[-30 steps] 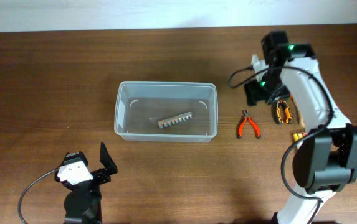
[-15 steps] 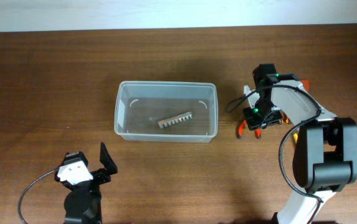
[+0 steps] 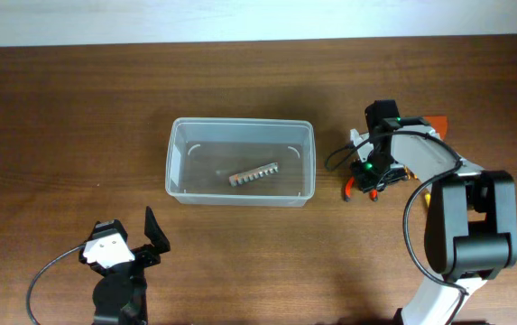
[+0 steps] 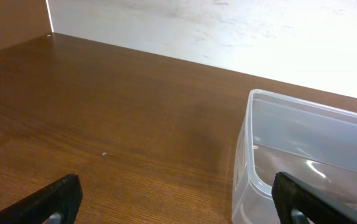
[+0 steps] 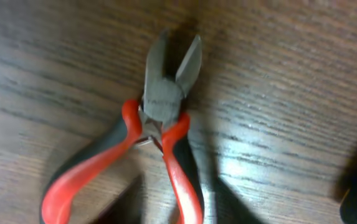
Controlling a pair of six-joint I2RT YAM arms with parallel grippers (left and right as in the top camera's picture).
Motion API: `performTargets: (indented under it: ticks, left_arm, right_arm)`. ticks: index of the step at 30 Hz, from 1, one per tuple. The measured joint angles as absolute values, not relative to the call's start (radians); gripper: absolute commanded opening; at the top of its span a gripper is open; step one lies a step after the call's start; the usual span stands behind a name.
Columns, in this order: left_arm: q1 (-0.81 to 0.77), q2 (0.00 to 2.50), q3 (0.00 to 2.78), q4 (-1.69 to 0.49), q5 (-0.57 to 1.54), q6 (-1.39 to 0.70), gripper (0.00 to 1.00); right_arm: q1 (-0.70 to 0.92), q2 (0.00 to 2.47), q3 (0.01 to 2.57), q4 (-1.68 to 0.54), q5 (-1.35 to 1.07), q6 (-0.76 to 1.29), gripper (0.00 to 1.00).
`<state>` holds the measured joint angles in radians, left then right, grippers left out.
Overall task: Pack container
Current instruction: 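Move the right gripper to the red-handled cutters and grasp them, then carry the red cutters into the container and open the right gripper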
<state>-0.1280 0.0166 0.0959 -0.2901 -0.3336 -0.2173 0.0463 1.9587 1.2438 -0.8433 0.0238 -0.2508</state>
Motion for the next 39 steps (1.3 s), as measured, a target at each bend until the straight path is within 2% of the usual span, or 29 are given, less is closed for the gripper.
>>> performTargets:
  ticks: [1,5,13,20,26,30,39]
  left_arm:
    - [-0.128,0.017,0.096,-0.29,-0.334,-0.217,0.99]
    - [-0.128,0.017,0.096,-0.29,-0.334,-0.217,0.99]
    - [-0.128,0.017,0.096,-0.29,-0.334,-0.217,0.99]
    - [-0.128,0.017,0.096,-0.29,-0.333,-0.217,0.99]
    - [-0.128,0.017,0.096,-0.29,-0.334,-0.217,0.99]
    - [-0.128,0.017,0.096,-0.29,-0.334,-0.217,0.99]
    - [-0.128,0.017,0.096,-0.29,-0.334,-0.217,0.99]
  right_arm:
    - [0.046,1.958,1.243,-0.836,0.022,-0.253,0.07]
    - [0.046,1.957,1.243,-0.828,0.023,-0.255,0.04]
    - [0.046,1.965,1.345,-0.965,0.038,-0.258,0.04]
    - [0.047,1.964,1.826,-1.192,0.048,-0.258,0.04]
    - [0.068,1.953,2.189,-1.268,-0.035,-0.282,0.04]
    - [0.136,1.94,2.267,-1.292,-0.134,-0.359,0.04]
    - [0.405,1.944,2.27,-1.351,-0.226,-0.661,0.04]
